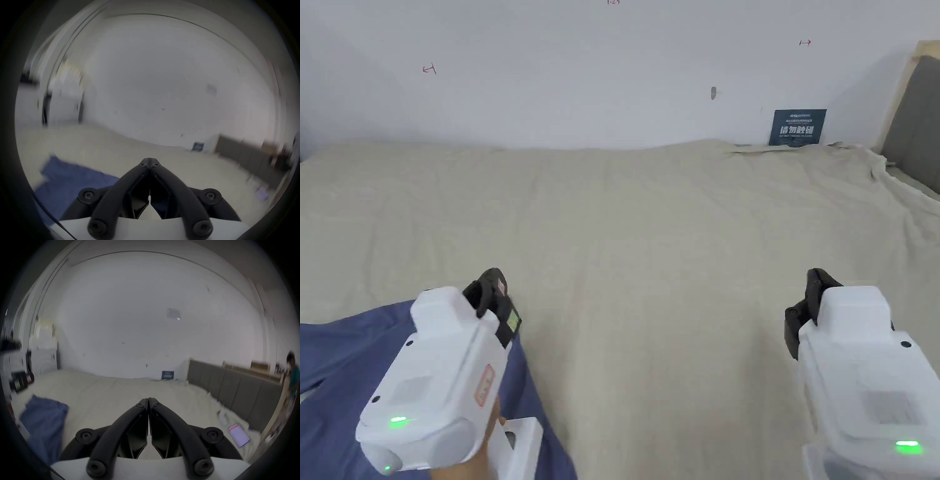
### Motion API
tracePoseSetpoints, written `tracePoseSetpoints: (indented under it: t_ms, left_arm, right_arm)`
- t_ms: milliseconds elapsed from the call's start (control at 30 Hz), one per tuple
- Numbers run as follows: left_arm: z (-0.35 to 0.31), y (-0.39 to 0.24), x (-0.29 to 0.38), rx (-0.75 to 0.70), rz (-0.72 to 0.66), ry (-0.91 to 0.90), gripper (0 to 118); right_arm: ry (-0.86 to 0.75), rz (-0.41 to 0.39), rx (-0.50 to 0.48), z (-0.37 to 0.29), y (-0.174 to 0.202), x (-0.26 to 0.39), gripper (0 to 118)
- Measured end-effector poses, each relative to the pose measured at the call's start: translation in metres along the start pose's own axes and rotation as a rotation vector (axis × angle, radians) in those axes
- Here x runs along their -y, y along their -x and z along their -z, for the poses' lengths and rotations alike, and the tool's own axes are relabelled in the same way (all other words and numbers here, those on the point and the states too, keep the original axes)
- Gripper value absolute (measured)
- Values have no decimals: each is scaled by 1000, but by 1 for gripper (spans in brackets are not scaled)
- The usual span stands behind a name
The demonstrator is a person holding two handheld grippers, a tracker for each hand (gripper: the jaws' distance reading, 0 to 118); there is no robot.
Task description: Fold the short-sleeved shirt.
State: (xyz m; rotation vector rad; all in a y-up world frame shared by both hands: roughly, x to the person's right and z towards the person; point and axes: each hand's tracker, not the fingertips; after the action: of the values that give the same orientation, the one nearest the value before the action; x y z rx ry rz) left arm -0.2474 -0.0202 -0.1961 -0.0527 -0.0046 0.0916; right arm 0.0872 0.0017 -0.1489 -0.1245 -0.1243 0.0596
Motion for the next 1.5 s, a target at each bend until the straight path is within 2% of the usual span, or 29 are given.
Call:
tracePoseSetpoints:
  t_ms: [33, 100, 200, 467, 1500]
  left_arm:
    - [0, -6, 6, -25, 88, -21, 0]
    - [-2, -17, 13, -70, 222, -58, 0]
    - [-4, -23, 23, -60, 322, -75, 0]
    - [-2, -14, 17, -42, 183, -48, 0]
    - [1, -11, 16, -50, 179, -36, 0]
  right_arm:
    - [6, 51, -20, 1, -4, 2, 0]
    - [21, 87, -24, -4, 3, 0, 0]
    - [25, 81, -20, -7, 7, 2, 0]
    - [17, 50, -13, -10, 13, -3, 0]
    - [14, 50, -16, -5, 1, -5, 0]
